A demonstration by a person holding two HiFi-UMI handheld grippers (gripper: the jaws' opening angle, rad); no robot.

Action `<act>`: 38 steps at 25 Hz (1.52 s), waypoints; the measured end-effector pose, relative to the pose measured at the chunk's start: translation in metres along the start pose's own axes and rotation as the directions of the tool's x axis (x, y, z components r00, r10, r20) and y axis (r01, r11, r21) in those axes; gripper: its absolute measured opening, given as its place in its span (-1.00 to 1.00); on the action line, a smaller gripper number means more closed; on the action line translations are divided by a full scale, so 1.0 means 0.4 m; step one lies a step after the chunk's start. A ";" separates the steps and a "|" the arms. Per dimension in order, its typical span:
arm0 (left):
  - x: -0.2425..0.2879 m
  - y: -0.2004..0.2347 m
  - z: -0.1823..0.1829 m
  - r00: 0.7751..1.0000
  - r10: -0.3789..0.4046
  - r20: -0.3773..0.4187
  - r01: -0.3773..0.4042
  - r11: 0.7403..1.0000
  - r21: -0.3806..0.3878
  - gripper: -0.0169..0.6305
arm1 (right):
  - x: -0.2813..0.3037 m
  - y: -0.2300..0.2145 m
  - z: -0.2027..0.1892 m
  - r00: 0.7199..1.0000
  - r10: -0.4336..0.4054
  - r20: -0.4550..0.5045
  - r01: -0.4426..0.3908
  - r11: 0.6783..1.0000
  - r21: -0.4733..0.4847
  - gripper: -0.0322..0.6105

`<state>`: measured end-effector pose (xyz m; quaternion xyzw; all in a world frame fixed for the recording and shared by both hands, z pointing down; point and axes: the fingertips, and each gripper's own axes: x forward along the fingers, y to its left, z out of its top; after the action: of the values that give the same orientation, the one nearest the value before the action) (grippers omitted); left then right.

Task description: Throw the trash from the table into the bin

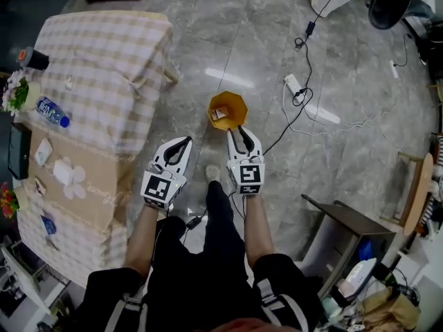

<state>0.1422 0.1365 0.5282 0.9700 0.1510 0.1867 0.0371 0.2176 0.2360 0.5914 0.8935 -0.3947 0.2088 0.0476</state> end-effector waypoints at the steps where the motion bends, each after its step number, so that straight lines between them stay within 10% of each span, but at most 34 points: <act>1: -0.021 -0.006 0.028 1.000 0.001 0.008 -0.001 1.000 0.001 -0.94 | -0.021 0.014 0.032 1.000 -0.001 0.011 0.001 1.000 -0.002 -0.53; 16: -0.255 -0.035 0.282 0.994 0.038 0.103 -0.043 0.998 0.050 -0.94 | -0.302 0.158 0.285 0.992 -0.075 0.103 0.076 0.997 -0.003 -0.86; 29: -0.281 -0.015 0.307 0.991 0.047 0.125 -0.054 0.997 0.050 -0.94 | -0.313 0.178 0.321 0.990 -0.086 0.108 0.089 0.996 -0.028 -0.88; 38: -0.267 0.032 0.360 0.980 0.124 0.158 -0.132 0.990 0.041 -0.94 | -0.222 0.226 0.387 0.989 0.069 0.128 -0.057 0.994 -0.094 -0.88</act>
<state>0.1050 0.0892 0.3586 0.9900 0.0897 0.1087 0.0115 0.1507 0.1965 0.4070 0.8893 -0.4341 0.1329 0.0551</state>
